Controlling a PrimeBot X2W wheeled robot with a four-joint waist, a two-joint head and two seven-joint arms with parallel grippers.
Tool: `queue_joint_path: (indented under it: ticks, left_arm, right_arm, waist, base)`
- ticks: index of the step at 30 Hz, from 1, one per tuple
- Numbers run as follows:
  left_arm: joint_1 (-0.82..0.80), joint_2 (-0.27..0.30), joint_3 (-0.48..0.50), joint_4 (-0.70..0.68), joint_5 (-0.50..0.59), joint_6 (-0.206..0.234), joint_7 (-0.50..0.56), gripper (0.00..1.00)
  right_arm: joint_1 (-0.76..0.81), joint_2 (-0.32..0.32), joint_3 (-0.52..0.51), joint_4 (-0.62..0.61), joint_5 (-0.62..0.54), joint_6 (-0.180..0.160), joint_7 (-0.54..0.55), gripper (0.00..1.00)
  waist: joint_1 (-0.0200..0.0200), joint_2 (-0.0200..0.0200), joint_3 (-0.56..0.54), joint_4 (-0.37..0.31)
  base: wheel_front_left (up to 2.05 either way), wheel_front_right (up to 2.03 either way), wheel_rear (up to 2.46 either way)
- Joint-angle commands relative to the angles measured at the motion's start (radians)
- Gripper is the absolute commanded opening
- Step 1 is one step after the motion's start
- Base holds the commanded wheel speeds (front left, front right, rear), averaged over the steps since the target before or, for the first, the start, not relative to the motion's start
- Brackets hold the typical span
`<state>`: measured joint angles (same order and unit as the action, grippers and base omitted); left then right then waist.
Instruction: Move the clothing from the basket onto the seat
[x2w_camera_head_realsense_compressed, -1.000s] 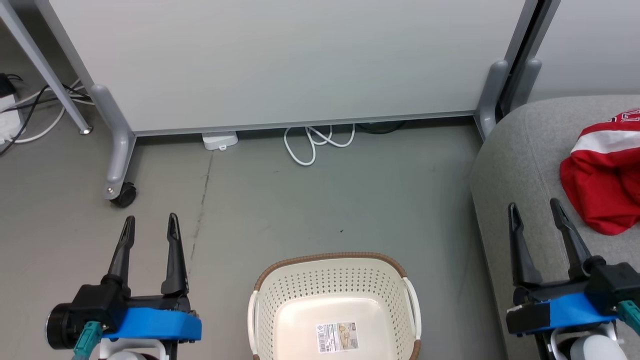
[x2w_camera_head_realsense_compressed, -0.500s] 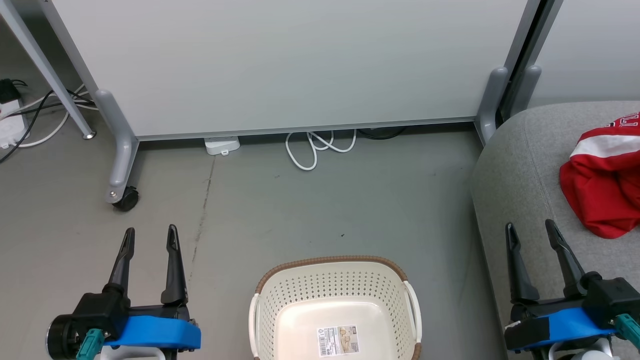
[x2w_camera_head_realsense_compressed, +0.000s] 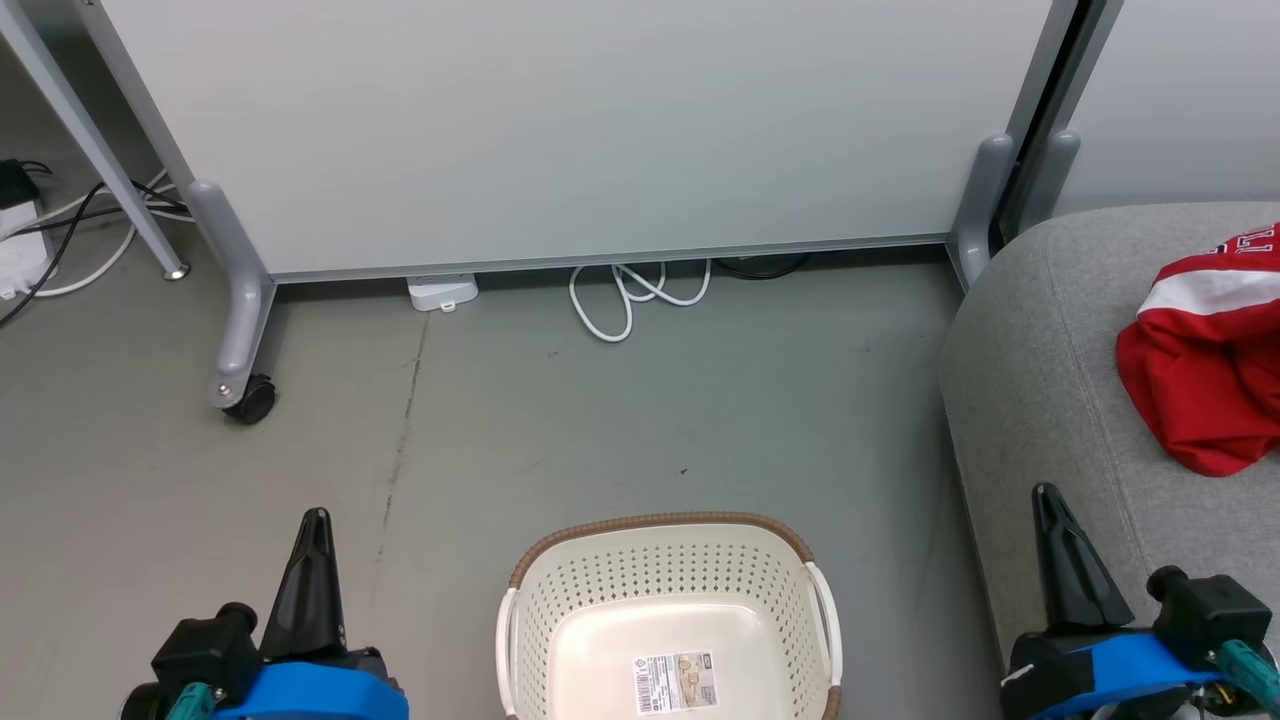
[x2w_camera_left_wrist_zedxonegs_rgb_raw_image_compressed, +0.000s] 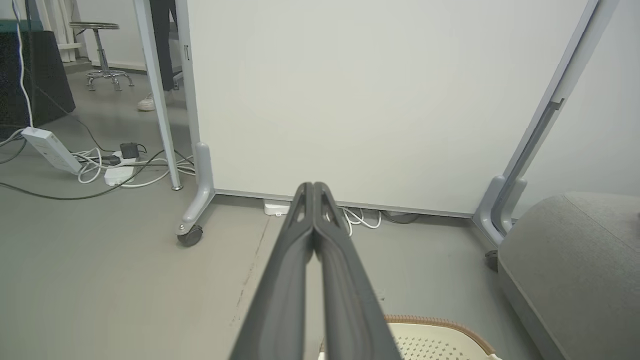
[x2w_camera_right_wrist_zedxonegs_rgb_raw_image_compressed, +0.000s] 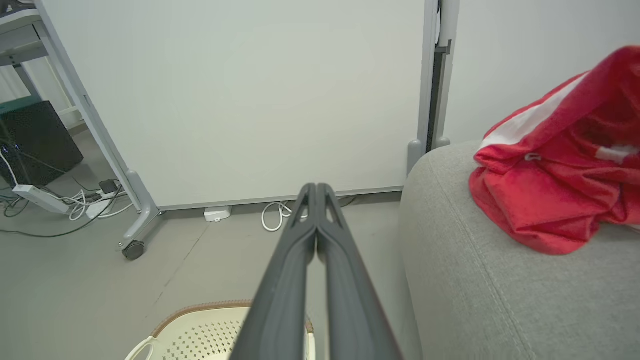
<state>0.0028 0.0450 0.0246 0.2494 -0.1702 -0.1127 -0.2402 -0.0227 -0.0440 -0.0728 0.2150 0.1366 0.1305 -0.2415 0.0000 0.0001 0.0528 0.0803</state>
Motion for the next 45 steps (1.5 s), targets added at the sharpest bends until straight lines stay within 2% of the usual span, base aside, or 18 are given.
queue_joint_path:
  ticks: [1, 22, 45]
  left_arm:
    - [-0.021, 0.003, 0.010, -0.012, -0.063, -0.001, 0.014, 0.00]
    - [-0.047, 0.004, 0.029, -0.015, -0.439, -0.006, 0.104, 0.00]
    - [-0.070, 0.005, 0.049, -0.013, -0.747, -0.012, 0.181, 0.00]
  right_arm:
    - [-0.014, -0.003, -0.005, -0.011, 0.068, 0.000, 0.015, 0.00]
    - [-0.034, -0.004, -0.013, -0.004, 0.452, 0.000, 0.105, 0.00]
    - [-0.053, -0.006, -0.022, 0.005, 0.767, 0.000, 0.183, 0.00]
  waist:
    - [0.0000, -0.0001, -0.001, -0.002]
    - [0.0000, -0.0001, -0.009, -0.015]
    - [0.0000, -0.0001, -0.018, -0.030]
  base:
    - [0.00, 0.00, 0.00]
    - [0.00, 0.00, 0.00]
    - [0.00, 0.00, 0.00]
